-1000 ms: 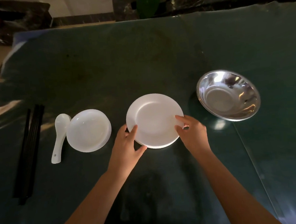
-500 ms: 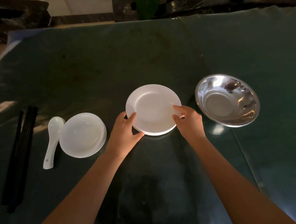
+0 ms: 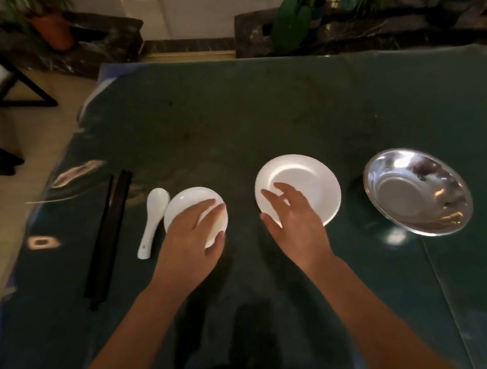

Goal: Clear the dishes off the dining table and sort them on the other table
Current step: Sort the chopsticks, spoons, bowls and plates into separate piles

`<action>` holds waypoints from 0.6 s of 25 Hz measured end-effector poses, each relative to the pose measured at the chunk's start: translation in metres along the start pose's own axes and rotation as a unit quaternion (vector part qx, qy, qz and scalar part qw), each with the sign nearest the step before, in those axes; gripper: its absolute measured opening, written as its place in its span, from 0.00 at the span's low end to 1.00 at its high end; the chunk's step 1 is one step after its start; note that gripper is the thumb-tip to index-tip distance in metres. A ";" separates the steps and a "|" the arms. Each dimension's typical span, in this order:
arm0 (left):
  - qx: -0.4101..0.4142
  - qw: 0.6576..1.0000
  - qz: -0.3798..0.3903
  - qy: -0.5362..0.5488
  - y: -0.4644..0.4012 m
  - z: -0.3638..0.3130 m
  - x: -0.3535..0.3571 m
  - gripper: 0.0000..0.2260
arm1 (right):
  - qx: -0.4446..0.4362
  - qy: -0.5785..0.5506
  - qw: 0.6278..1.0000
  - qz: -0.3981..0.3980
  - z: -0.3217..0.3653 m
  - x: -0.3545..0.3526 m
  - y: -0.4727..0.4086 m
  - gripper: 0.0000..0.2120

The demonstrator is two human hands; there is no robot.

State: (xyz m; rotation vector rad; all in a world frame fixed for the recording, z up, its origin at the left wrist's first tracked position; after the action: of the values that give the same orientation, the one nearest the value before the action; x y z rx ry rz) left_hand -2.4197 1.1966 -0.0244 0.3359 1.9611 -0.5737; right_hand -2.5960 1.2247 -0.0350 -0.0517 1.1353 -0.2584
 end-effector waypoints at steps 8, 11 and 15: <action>-0.027 0.992 0.118 -0.037 0.034 0.077 0.005 0.26 | 0.026 -0.079 0.975 0.206 0.054 0.079 -0.019 0.25; -0.006 0.997 0.079 -0.010 0.034 0.076 0.009 0.19 | 0.065 -0.132 0.974 0.170 0.055 0.082 -0.014 0.21; 0.021 1.000 0.006 -0.009 0.029 0.076 0.009 0.12 | 0.095 -0.165 0.975 0.117 0.056 0.079 -0.010 0.19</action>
State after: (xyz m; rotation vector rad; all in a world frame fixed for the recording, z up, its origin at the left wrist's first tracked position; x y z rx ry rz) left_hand -2.3522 1.1805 -0.0668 0.3671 1.9302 -0.6088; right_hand -2.5158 1.1923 -0.0799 0.2011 0.7730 -0.1409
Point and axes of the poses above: each hand's wrist, its own y-axis away from the middle knuckle, its own x-axis out of the palm, z = x × y, the point moved 7 cm from there along -y, towards the middle knuckle, and after that the axes turned 1 degree about -y, right-handed, at the moved point
